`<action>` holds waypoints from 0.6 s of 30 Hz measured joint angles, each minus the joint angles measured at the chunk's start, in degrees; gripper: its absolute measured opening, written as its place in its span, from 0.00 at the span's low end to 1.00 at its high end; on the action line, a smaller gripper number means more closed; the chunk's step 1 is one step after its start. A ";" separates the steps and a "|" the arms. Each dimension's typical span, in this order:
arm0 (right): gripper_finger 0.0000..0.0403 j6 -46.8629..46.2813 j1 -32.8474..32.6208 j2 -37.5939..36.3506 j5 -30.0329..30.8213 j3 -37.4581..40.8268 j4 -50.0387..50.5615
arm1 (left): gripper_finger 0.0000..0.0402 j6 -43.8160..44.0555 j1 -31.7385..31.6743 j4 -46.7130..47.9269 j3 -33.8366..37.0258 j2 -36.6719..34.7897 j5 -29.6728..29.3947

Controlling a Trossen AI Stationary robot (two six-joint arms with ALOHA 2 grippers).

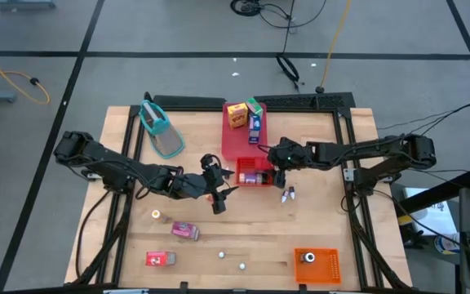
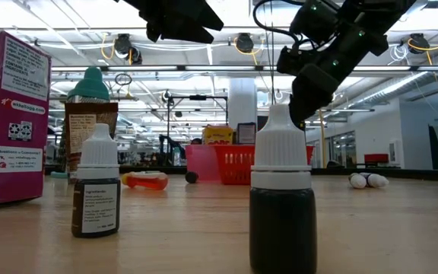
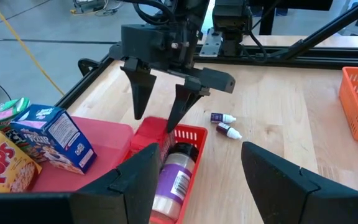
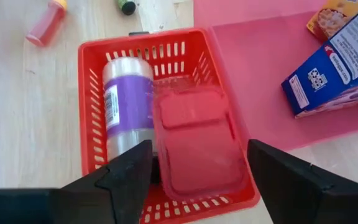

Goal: Pick & Place Kitchen Items
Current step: Put the red seasoning can into the red bin, then put the orange seasoning pack into the red bin

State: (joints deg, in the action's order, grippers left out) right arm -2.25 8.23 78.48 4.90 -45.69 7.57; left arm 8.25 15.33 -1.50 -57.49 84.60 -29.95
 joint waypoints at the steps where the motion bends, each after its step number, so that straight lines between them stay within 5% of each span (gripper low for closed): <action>1: 0.65 -0.07 0.00 0.00 -0.01 0.00 -0.13 | 0.57 0.00 0.00 0.00 0.00 0.00 0.02; 18: 0.64 1.41 -0.04 -2.25 -0.17 0.00 -3.47 | 0.57 -1.18 0.02 4.53 0.00 -0.01 -1.12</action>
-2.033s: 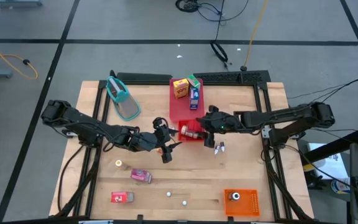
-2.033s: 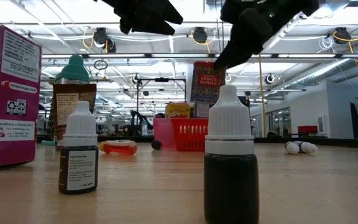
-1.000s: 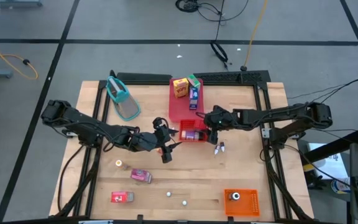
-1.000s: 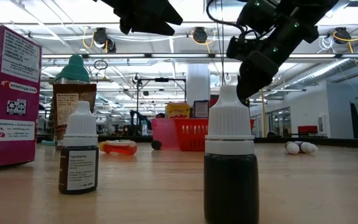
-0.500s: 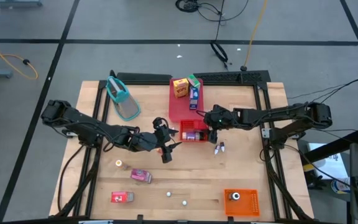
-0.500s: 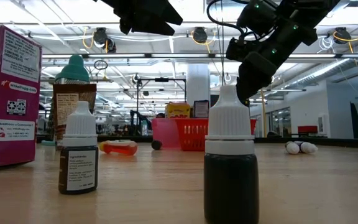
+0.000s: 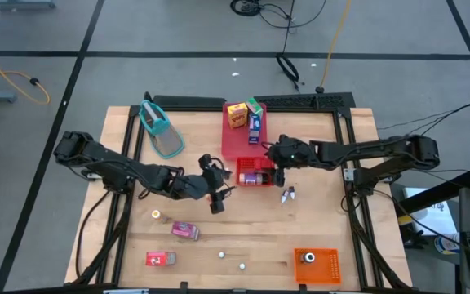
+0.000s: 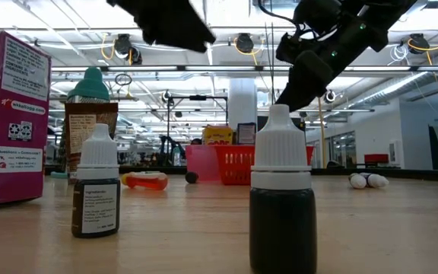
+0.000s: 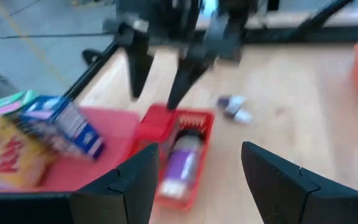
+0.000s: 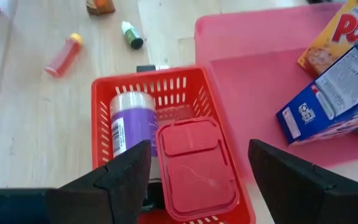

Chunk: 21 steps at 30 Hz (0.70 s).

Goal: Pick & Place Kitchen Items
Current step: Put the orange seasoning pack into the red bin

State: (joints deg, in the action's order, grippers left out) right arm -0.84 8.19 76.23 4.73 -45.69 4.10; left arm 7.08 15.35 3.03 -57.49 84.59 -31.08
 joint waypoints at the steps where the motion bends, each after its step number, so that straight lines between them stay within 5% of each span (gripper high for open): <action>1: 0.64 0.00 0.00 -0.25 -0.04 0.00 -0.15 | 0.57 -0.33 0.03 1.68 0.00 0.00 -1.39; 6: 0.64 -1.37 -0.01 -1.19 -0.29 0.00 0.04 | 0.57 0.84 0.01 11.77 0.00 -0.01 -6.51; 21: 0.63 -1.49 -0.07 -1.44 -0.33 -0.02 0.15 | 0.57 14.17 1.48 37.13 -0.04 -8.17 -2.03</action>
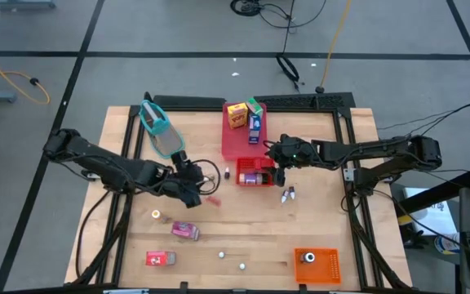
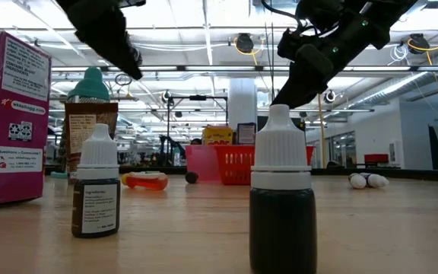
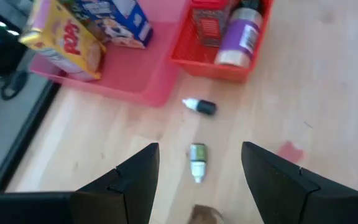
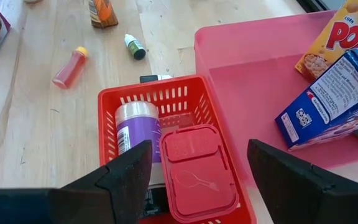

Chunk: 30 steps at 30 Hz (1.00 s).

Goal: Pick & Place Kitchen Items
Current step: Put the orange seasoning pack into the red bin

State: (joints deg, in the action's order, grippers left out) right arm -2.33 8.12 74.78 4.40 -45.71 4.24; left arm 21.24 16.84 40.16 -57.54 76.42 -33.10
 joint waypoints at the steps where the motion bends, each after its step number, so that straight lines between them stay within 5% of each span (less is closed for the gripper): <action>1: 0.63 0.00 0.00 0.00 0.00 0.00 0.05 | 0.57 0.47 0.19 1.50 0.00 -0.36 0.56; 12: 0.63 -0.04 0.00 0.00 -0.04 -0.02 0.29 | 0.57 6.46 0.50 13.77 0.07 -0.65 4.23; 30: 0.64 -0.04 0.00 0.00 -0.11 -0.02 0.27 | 0.57 9.52 0.39 11.93 7.50 -0.63 6.14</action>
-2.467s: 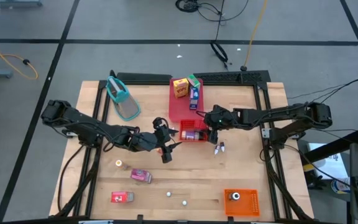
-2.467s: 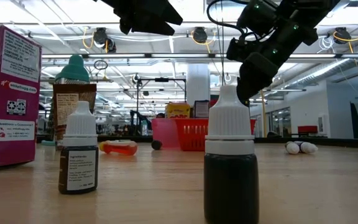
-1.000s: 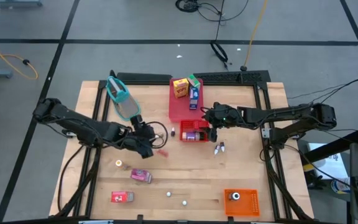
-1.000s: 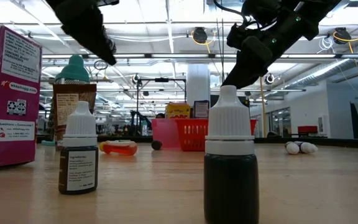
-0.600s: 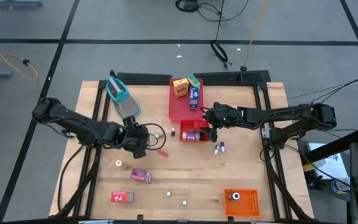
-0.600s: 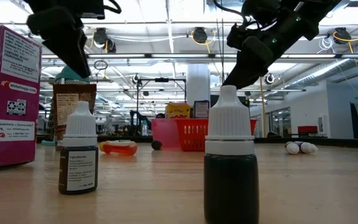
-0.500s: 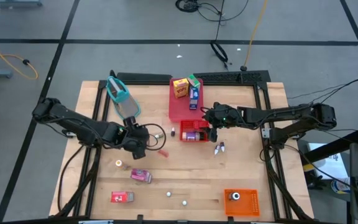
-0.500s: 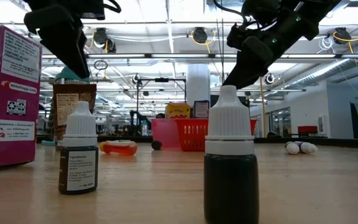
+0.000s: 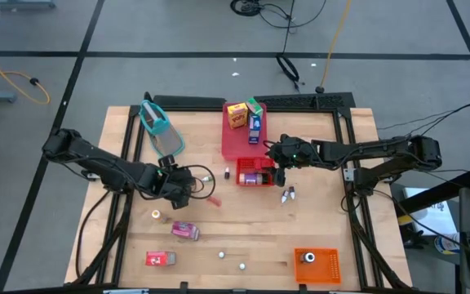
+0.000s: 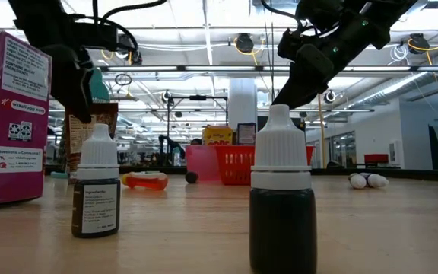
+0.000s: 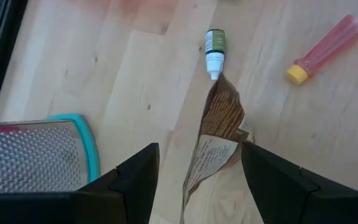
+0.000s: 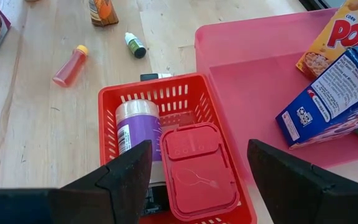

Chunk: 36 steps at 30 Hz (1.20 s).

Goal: Pick & Place Kitchen Items
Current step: Put the orange seasoning pack into the red bin

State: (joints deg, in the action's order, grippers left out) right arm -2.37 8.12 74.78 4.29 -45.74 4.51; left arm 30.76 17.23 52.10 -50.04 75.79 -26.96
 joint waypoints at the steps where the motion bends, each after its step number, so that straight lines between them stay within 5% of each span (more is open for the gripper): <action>1: 0.64 0.00 0.00 0.00 0.00 0.00 0.00 | 0.56 0.00 0.00 -0.01 0.02 0.00 0.00; 6: 0.64 0.00 0.00 0.00 0.04 0.00 0.00 | 0.42 -2.25 -0.47 -2.59 0.02 0.00 0.71; 14: 0.64 0.00 0.00 0.00 0.07 0.00 0.00 | 0.03 -3.28 -2.61 -2.89 0.02 -0.17 2.99; 26: 0.64 0.00 0.00 0.00 0.09 0.00 0.00 | 0.00 -4.76 -4.13 -4.57 -0.32 -0.17 4.46; 36: 0.64 0.00 0.00 0.02 0.09 0.00 0.00 | 0.00 -9.95 -4.57 -4.04 -7.74 -0.17 2.95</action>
State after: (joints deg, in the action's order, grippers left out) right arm -2.37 8.12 74.81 4.38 -45.74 4.51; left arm 20.81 12.67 48.06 -57.78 75.61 -24.01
